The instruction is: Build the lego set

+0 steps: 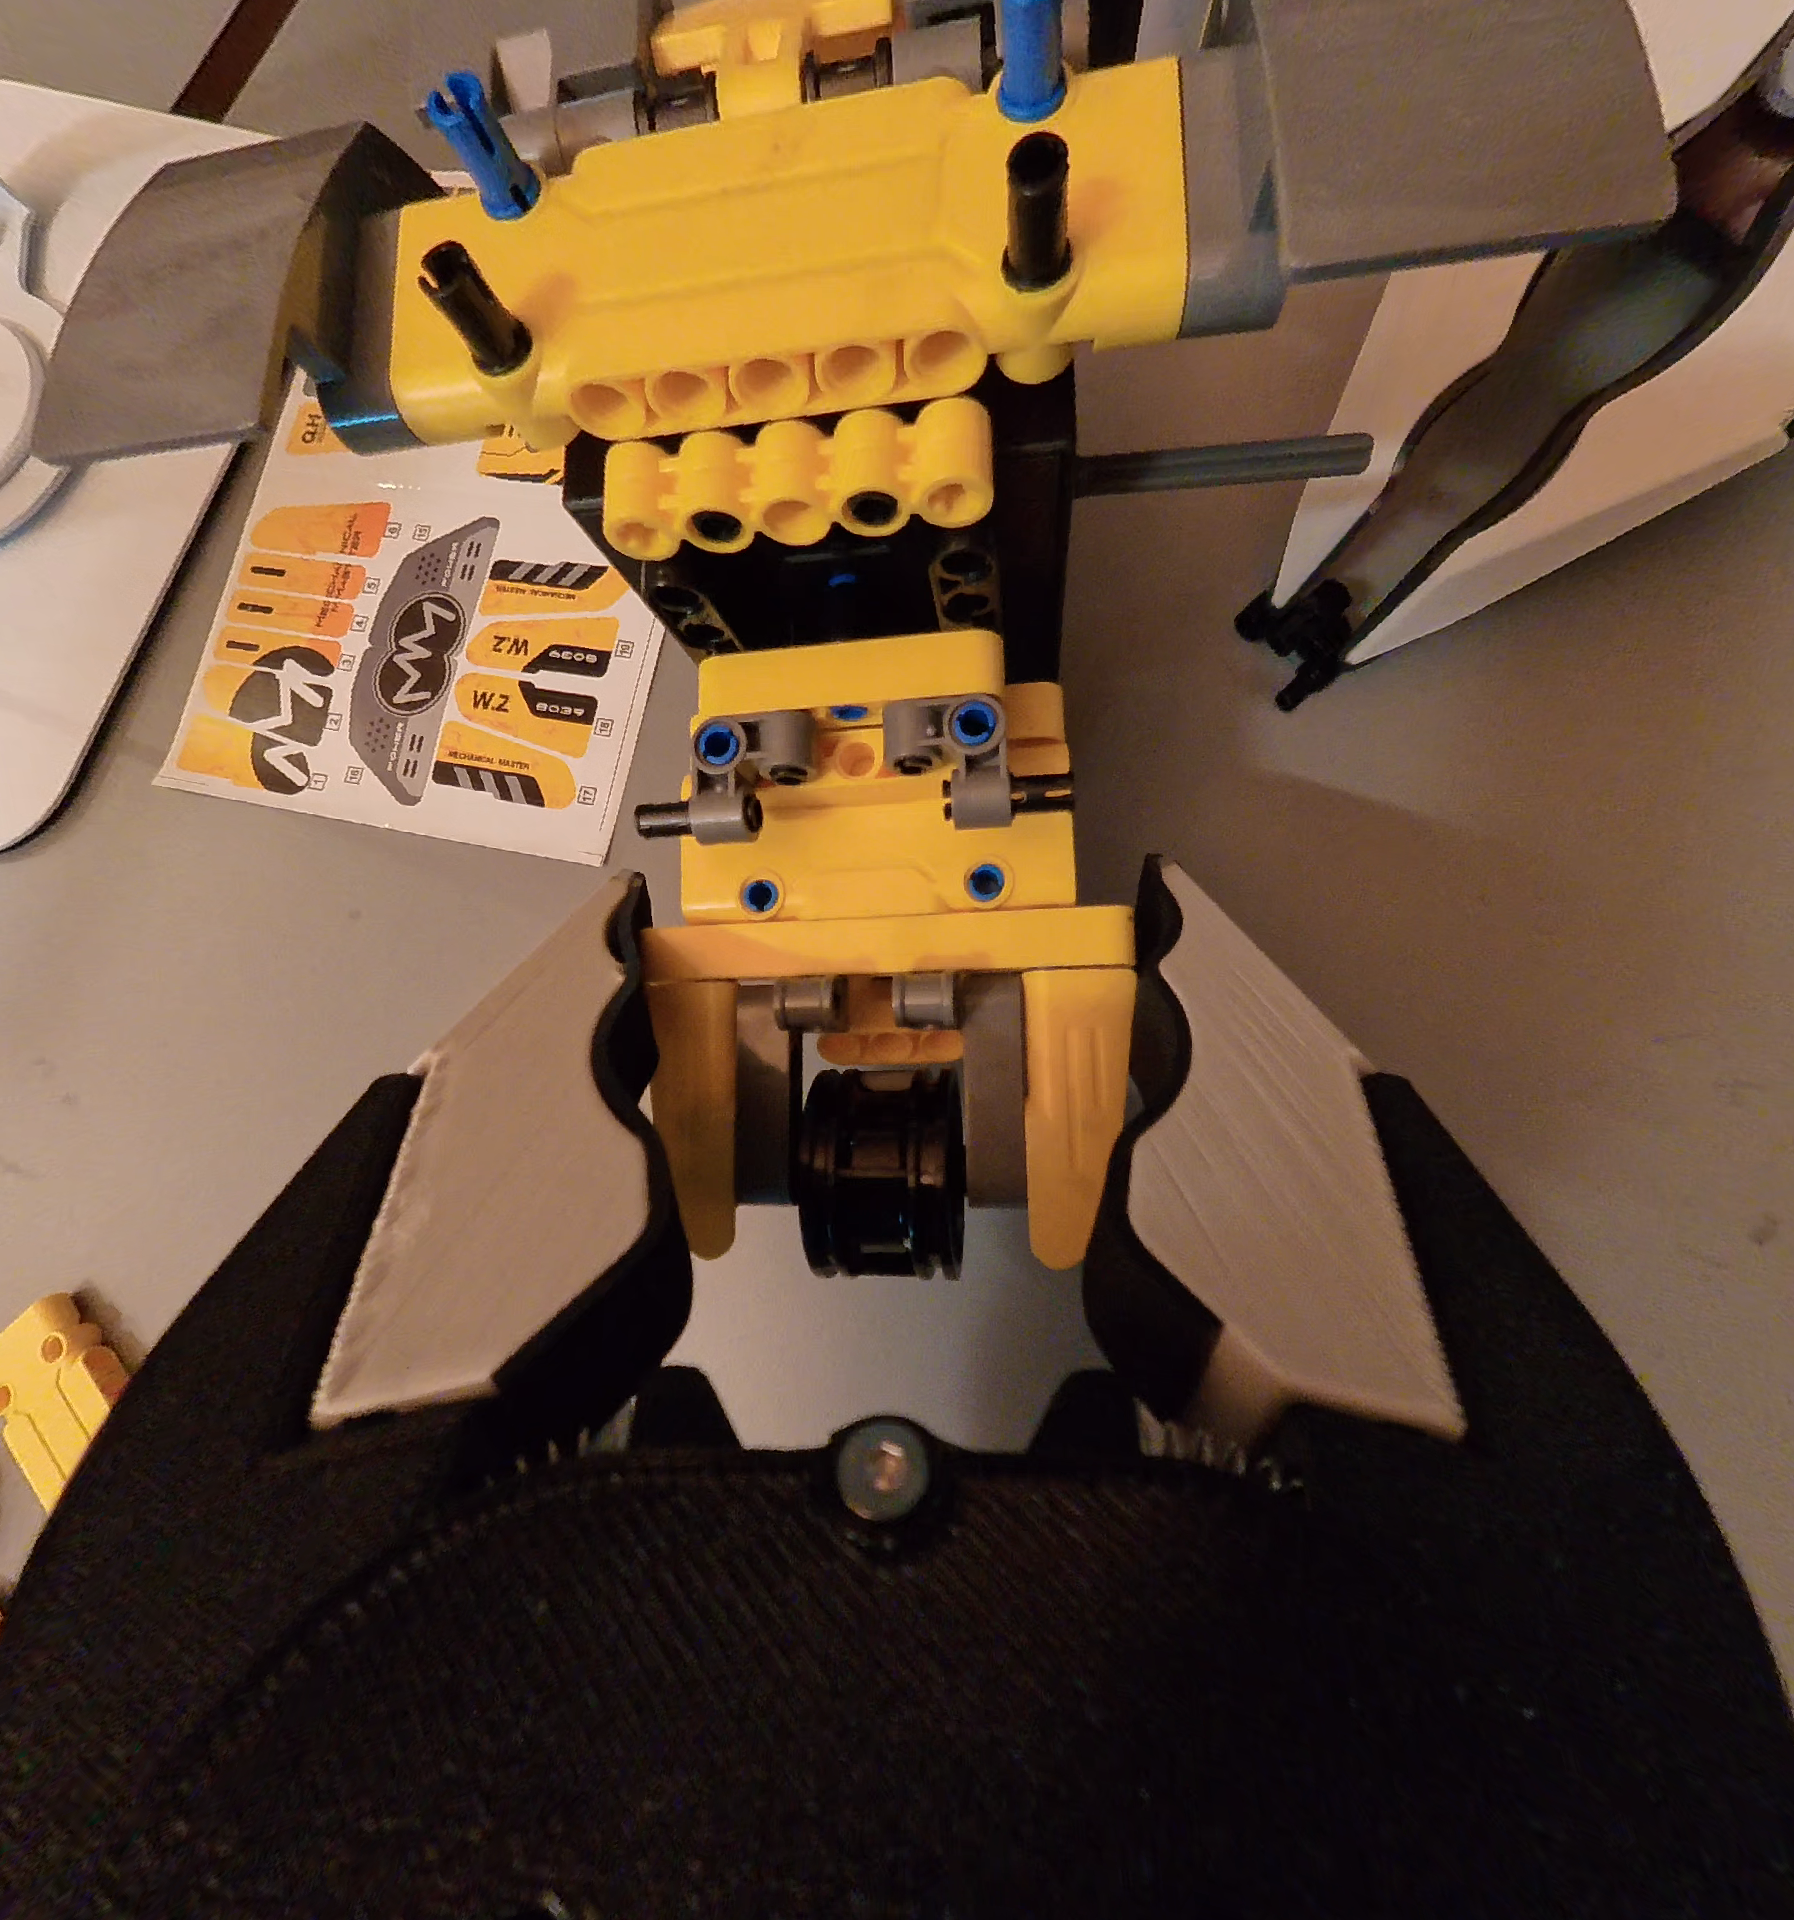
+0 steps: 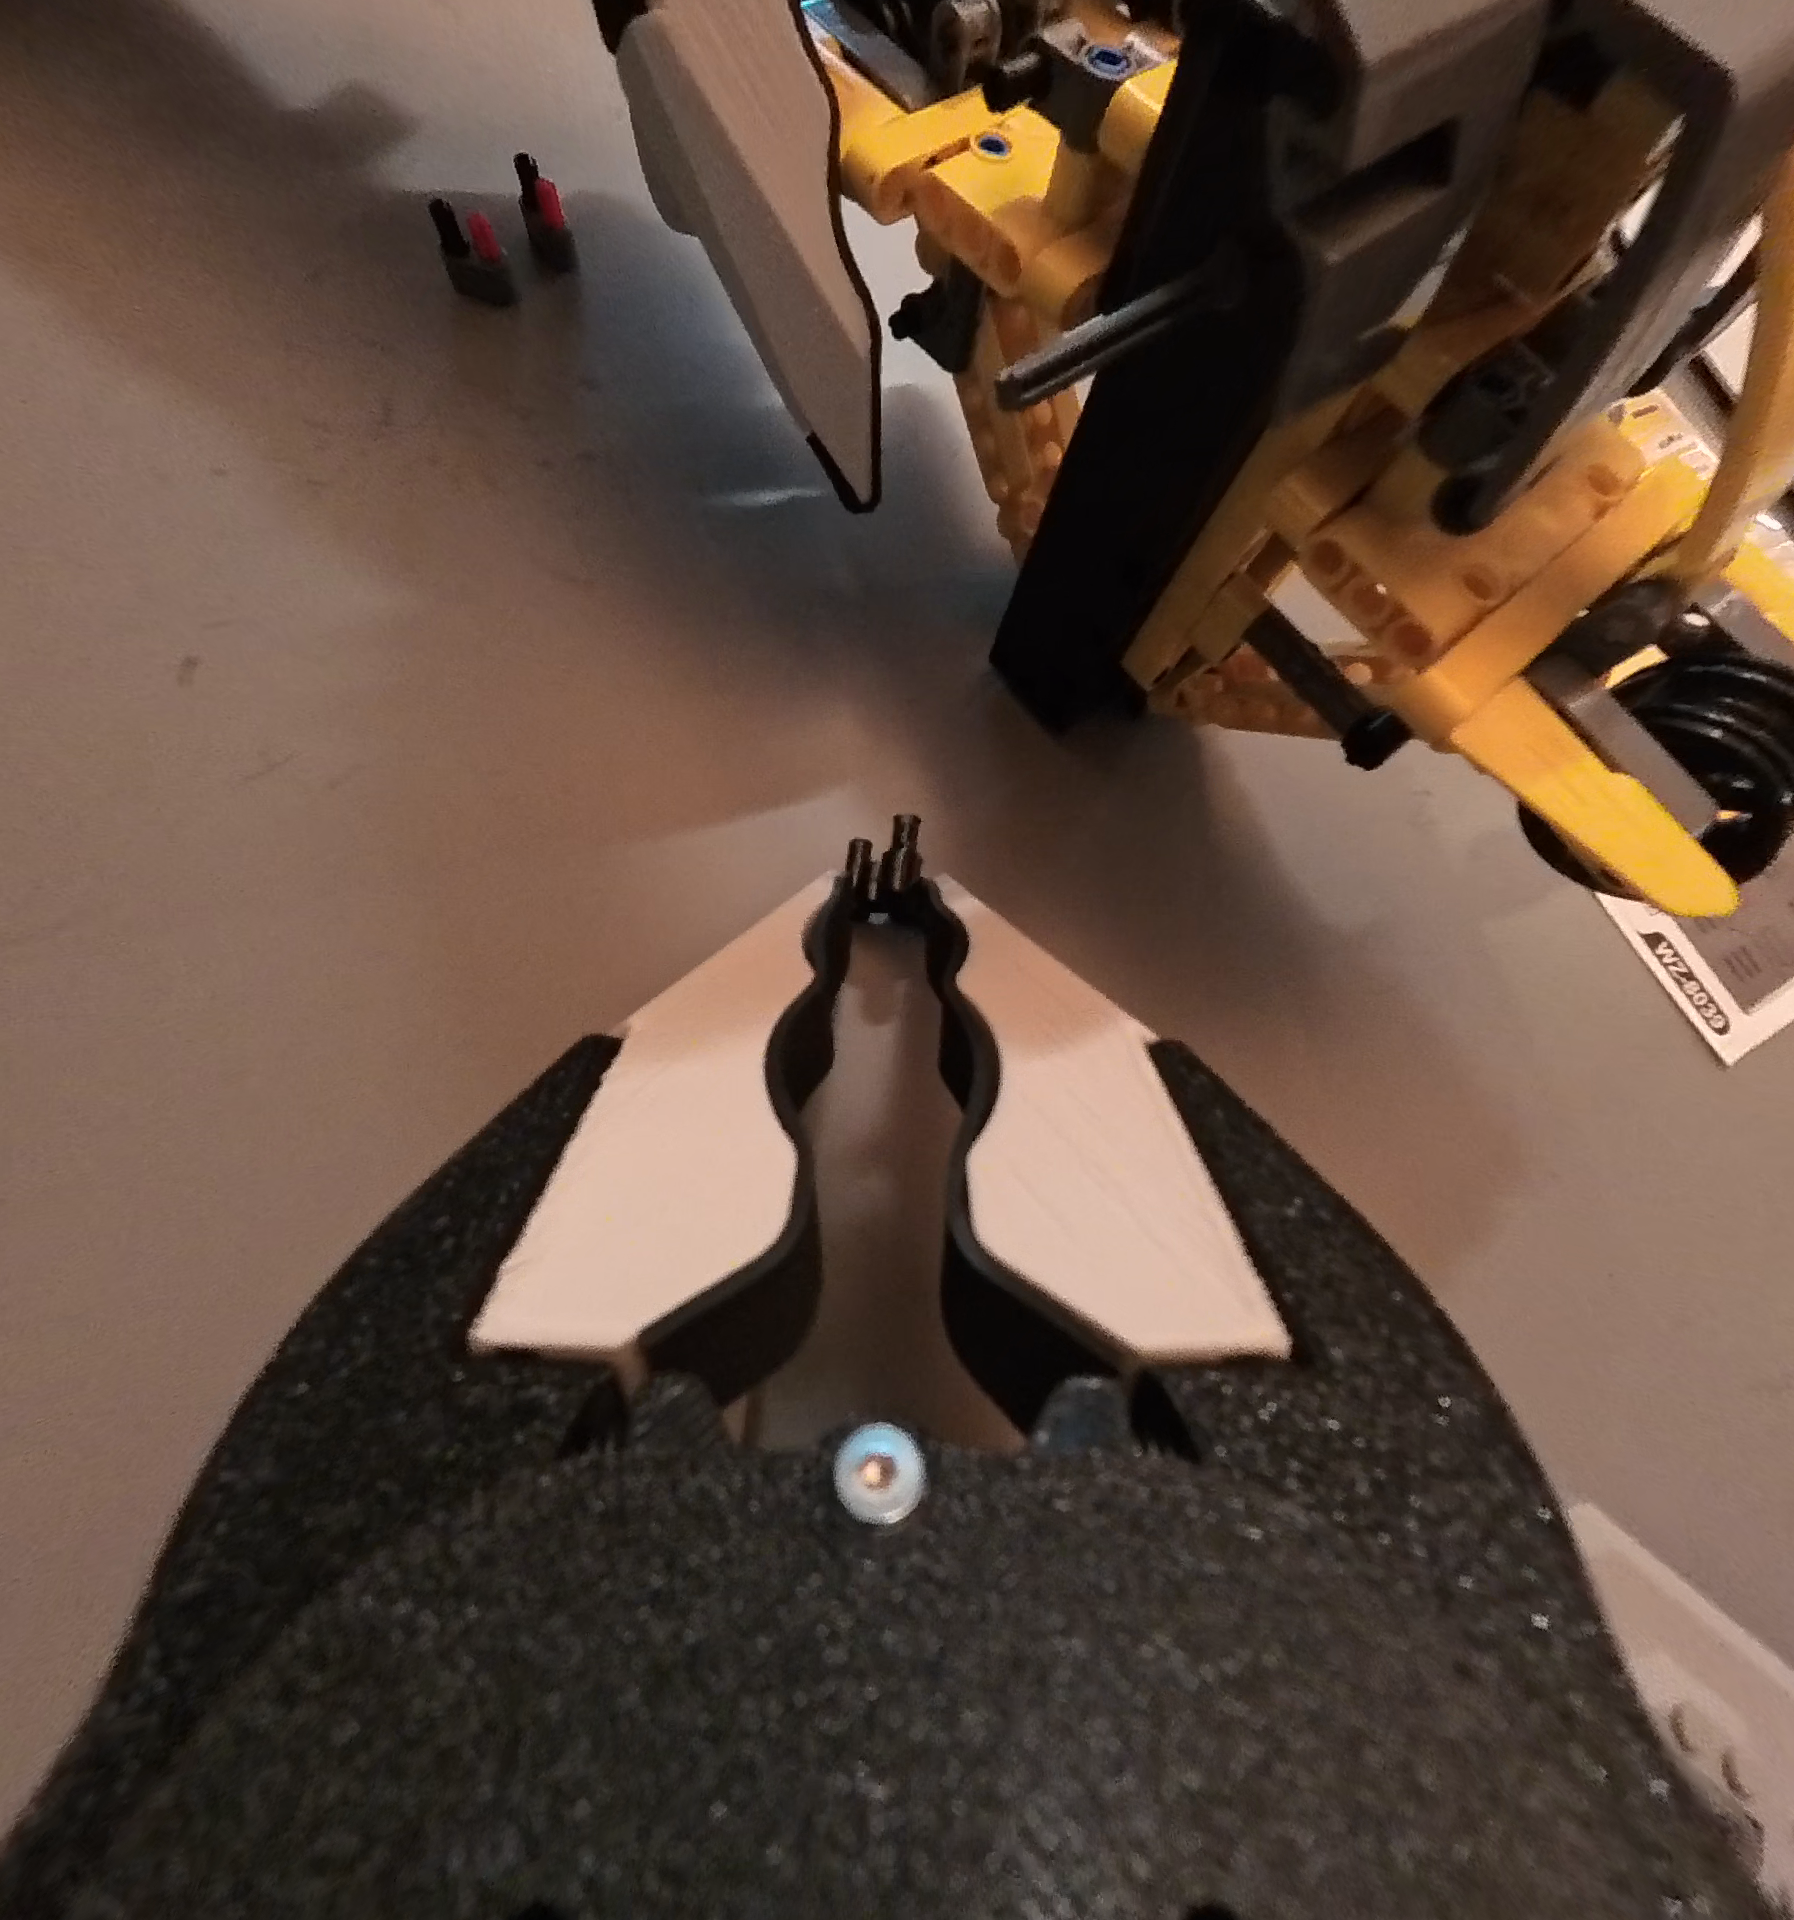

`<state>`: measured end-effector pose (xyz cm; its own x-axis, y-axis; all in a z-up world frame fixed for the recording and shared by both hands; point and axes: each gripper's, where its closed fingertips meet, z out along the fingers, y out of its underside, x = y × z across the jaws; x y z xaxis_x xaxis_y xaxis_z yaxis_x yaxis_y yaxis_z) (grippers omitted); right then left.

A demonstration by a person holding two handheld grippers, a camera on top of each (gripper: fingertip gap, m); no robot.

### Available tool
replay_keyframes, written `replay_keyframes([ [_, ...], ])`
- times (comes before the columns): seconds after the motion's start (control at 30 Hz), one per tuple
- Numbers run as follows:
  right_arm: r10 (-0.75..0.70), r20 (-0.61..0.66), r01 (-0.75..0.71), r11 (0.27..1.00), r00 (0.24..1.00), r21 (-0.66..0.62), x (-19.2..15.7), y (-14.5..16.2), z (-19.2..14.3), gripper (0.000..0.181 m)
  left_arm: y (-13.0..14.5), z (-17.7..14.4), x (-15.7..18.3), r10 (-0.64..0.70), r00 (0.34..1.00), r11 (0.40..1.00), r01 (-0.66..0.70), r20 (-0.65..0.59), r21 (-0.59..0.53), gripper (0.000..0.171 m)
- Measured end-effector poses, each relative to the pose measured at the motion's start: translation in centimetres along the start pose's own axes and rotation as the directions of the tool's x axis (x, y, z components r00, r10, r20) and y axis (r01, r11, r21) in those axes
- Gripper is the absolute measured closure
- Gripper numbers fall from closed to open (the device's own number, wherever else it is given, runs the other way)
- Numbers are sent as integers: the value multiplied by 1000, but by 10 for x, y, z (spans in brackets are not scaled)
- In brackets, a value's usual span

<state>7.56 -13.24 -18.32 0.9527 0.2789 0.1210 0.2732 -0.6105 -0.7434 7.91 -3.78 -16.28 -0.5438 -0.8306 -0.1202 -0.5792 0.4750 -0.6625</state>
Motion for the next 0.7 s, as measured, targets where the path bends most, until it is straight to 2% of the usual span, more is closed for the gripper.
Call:
replay_keyframes([
  [0.3,2,-59,0,1000,998,30,7,-10,3,170,0,0,0,-2,1000,1000,2,9,-8,83],
  [0.53,10,-219,11,995,976,95,26,-30,-2,170,0,0,0,3,1000,1000,-2,17,-10,83],
  [0.7,46,-300,-35,999,953,41,34,-27,9,170,0,0,1,-1,1000,1000,1,17,-17,83],
])
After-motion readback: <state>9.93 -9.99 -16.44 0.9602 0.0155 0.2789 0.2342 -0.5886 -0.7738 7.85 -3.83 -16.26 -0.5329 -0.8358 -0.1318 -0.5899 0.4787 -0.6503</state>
